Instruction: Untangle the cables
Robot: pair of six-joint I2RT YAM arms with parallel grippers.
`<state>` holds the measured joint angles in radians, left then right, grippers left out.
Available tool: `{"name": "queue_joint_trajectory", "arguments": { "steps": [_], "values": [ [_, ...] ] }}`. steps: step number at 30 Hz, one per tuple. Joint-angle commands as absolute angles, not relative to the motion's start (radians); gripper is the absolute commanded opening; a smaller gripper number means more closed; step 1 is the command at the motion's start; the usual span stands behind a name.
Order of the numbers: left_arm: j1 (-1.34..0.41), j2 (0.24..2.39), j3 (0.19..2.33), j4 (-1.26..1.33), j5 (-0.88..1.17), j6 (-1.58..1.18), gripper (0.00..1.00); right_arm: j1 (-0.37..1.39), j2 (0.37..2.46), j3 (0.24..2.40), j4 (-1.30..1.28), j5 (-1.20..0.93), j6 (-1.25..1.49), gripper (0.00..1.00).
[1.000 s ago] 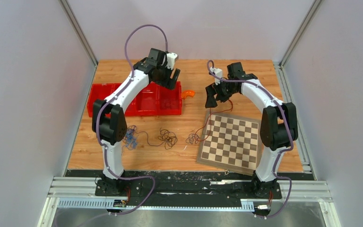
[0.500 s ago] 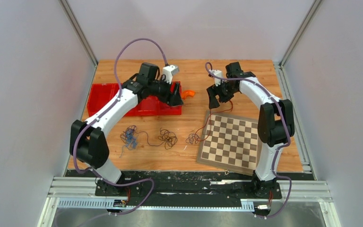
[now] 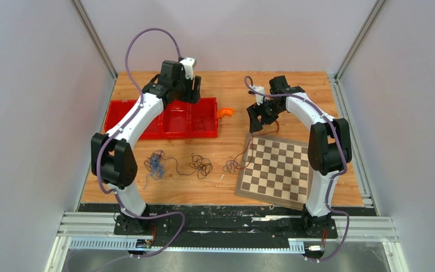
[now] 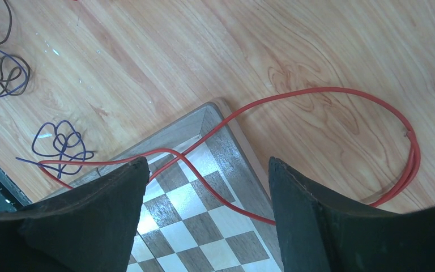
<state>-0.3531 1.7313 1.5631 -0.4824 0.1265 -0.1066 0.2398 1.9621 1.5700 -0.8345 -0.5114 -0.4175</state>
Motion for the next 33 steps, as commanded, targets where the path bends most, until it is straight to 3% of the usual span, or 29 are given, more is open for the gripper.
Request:
{"name": "queue_joint_trajectory", "arguments": {
  "steps": [1, 8, 16, 22, 26, 33],
  "values": [
    [-0.326, 1.808, 1.606, -0.52, 0.004, -0.127, 0.7, 0.243, 1.94, 1.585, -0.825, -0.537, -0.422, 0.75],
    [-0.325, 1.892, 1.618, -0.463, 0.031, -0.124, 0.66, 0.24, 1.943, 1.579, -0.82, -0.528, -0.419, 0.76],
    [-0.328, 1.992, 1.651, -0.462, 0.082, -0.126, 0.49, 0.233, 1.948, 1.572, -0.82, -0.533, -0.411, 0.76],
    [-0.358, 1.995, 1.62, -0.429, 0.097, -0.116, 0.14, 0.231, 1.95, 1.574, -0.819, -0.531, -0.413, 0.75],
    [-0.396, 1.986, 1.596, -0.396, 0.077, -0.098, 0.01, 0.23, 1.959, 1.578, -0.821, -0.533, -0.407, 0.75],
    [-0.402, 2.086, 1.619, -0.432, 0.064, -0.163, 0.0, 0.231, 1.964, 1.578, -0.823, -0.534, -0.4, 0.75]
  ]
}}
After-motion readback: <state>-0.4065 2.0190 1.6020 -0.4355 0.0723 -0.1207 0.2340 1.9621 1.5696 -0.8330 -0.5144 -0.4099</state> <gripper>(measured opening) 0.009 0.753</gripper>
